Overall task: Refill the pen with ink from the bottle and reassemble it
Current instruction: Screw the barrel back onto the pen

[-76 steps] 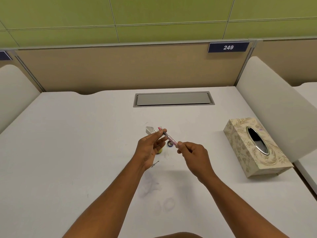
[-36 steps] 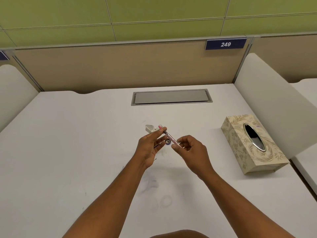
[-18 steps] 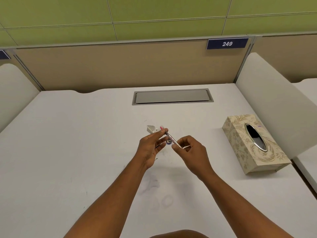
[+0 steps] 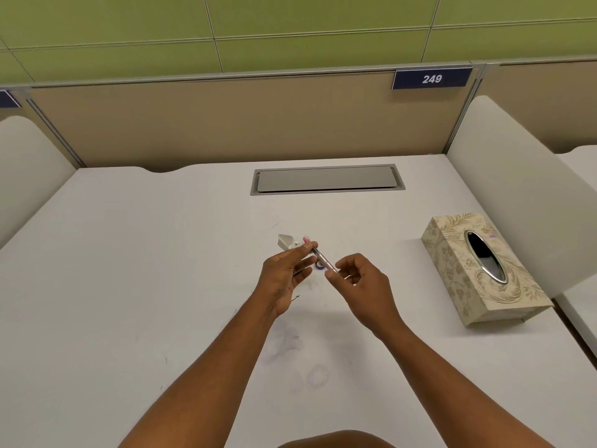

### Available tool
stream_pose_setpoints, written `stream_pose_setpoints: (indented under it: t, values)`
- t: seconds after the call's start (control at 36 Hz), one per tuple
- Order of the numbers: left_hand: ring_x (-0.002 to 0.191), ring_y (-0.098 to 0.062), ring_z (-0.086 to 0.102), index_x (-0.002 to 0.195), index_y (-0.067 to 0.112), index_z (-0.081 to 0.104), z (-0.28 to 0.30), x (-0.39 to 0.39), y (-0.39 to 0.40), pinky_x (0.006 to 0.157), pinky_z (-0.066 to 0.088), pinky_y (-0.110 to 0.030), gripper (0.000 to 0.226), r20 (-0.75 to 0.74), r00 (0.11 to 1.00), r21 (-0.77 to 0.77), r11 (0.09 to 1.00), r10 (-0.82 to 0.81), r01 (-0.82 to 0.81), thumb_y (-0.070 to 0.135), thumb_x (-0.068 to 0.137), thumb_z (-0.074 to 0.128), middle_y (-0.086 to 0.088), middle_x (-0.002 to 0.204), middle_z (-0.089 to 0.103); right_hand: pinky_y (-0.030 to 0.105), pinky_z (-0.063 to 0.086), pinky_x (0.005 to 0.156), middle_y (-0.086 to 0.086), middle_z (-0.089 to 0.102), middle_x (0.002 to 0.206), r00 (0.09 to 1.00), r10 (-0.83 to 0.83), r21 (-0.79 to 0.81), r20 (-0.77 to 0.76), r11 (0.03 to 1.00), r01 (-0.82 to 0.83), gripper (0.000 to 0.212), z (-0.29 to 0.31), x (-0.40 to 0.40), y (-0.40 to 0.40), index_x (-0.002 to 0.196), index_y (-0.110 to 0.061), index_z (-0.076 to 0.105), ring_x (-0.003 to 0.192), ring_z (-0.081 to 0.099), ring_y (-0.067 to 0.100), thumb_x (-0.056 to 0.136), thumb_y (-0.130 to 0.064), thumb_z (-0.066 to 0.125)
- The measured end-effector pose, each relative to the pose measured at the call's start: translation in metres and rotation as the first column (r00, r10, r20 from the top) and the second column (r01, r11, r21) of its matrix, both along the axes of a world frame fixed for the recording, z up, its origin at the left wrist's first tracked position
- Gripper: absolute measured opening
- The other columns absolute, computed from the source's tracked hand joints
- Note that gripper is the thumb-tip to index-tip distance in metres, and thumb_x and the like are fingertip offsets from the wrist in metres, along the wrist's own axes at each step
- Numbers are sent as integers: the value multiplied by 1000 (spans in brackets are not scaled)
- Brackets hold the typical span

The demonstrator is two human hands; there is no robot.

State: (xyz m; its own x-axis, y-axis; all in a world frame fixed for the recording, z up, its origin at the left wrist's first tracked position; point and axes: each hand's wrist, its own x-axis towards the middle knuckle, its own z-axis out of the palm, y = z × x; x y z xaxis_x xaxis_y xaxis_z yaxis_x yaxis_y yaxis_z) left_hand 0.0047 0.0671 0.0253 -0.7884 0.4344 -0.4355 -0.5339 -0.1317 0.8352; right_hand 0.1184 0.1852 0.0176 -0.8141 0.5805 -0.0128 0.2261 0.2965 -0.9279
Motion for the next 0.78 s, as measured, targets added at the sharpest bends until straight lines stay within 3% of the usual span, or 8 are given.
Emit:
stream_pose_setpoints:
  t: [0.22,0.33,0.47,0.61,0.78]
  values:
    - [97,-18,69,108,6,78,-1,-2,-4,75,54,-25,31,-2,1000,-8,1000,-6,6,24,83,79,-12,119,73,28,40,59,-4,63,68,999,27,13,40,1000,-28,24,-6,-4,-3,83,-22,69,56,47,7,97,-37,56]
    - [100,-20,70,106,6,78,-2,-4,-5,82,56,-27,31,-4,1000,-30,1000,10,-10,24,82,80,-12,116,75,15,43,58,-9,68,76,999,28,-18,19,999,-28,12,-2,-3,-5,94,-29,69,63,56,1,89,-40,69]
    - [92,-16,70,105,5,79,-4,-4,-5,85,55,-29,30,-3,1000,-39,999,4,-4,24,81,81,-7,103,76,14,45,63,-8,71,80,999,32,29,42,999,-34,8,-4,-5,-4,89,-26,70,72,62,2,86,-33,73]
    - [90,-16,71,100,6,80,-6,-7,-4,98,54,-39,26,-16,1000,-64,998,27,-28,21,80,83,-6,95,76,11,41,59,-8,69,74,999,39,66,16,997,-40,10,-2,-4,-5,83,-25,72,67,58,-1,90,-31,68]
    - [90,-15,70,102,5,80,-5,-6,-2,100,53,-39,26,-22,1000,-49,999,14,-16,20,81,82,-4,91,76,28,39,57,6,69,76,997,51,57,56,997,-54,25,-3,-6,-5,82,-17,72,59,49,12,95,-35,59]
